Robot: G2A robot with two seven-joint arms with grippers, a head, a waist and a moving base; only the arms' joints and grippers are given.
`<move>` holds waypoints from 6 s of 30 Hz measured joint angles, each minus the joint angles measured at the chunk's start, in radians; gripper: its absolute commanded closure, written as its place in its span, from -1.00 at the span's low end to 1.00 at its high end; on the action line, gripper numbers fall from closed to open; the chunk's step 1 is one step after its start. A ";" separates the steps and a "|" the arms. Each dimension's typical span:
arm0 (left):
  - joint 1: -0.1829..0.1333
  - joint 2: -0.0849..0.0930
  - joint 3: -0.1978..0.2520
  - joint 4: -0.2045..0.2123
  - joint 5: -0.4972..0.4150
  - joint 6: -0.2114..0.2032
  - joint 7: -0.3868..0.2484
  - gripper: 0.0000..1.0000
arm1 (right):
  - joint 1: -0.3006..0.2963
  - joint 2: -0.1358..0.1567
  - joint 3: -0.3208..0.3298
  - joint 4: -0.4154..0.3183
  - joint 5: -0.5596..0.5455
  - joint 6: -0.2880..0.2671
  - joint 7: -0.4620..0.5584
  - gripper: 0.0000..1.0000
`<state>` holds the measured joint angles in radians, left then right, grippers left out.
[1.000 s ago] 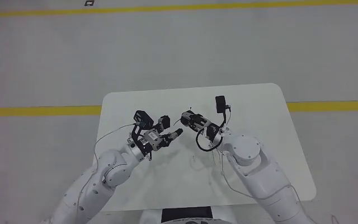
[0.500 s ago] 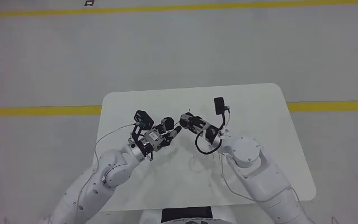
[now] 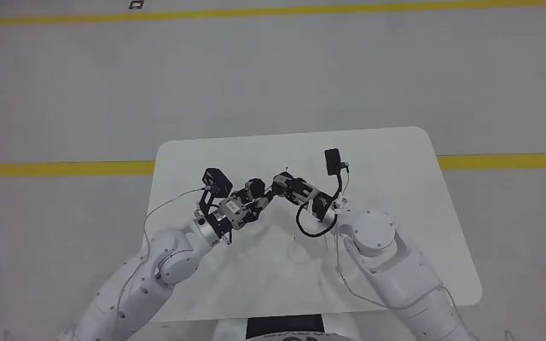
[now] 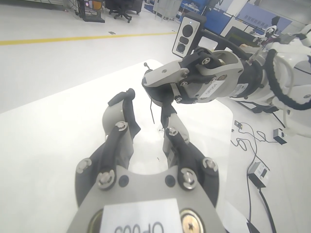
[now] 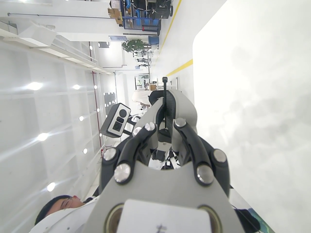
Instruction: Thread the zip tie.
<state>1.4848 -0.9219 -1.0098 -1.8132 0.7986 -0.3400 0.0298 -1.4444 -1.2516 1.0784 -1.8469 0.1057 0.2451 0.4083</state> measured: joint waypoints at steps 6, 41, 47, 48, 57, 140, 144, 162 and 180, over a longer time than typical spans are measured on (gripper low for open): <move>-0.001 0.004 0.003 0.000 -0.002 0.000 0.002 0.72 | -0.001 0.000 -0.003 -0.001 -0.001 -0.007 0.001 1.00; 0.035 0.048 -0.053 -0.064 -0.075 0.000 -0.039 1.00 | -0.006 0.003 0.015 -0.020 -0.038 -0.021 -0.045 -1.00; 0.034 0.049 -0.056 -0.064 -0.056 0.000 -0.045 1.00 | -0.006 0.003 0.015 -0.020 -0.037 -0.021 -0.045 -1.00; 0.034 0.049 -0.056 -0.064 -0.056 0.000 -0.045 1.00 | -0.006 0.003 0.015 -0.020 -0.037 -0.021 -0.045 -1.00; 0.018 0.058 -0.132 -0.003 -0.415 0.000 -0.210 1.00 | -0.016 0.021 0.072 0.021 -0.022 -0.163 0.114 -1.00; -0.139 0.005 -0.284 0.294 -1.387 0.000 -1.420 1.00 | 0.261 0.023 -0.075 0.415 0.311 -0.423 0.685 0.22; -0.139 0.005 -0.284 0.294 -1.387 0.000 -1.420 1.00 | 0.267 0.023 -0.080 0.420 0.308 -0.429 0.688 0.26; -0.139 0.005 -0.284 0.294 -1.387 0.000 -1.420 1.00 | 0.261 0.031 -0.081 0.395 0.300 -0.450 0.684 0.50; -0.139 0.005 -0.284 0.294 -1.387 0.000 -1.420 1.00 | 0.251 0.040 -0.084 0.367 0.291 -0.442 0.677 0.70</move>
<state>1.3459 -0.9172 -1.2935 -1.5194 -0.5883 -0.3400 -1.3900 -1.1939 -1.2120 0.9949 -1.4801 0.3964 -0.1969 1.0852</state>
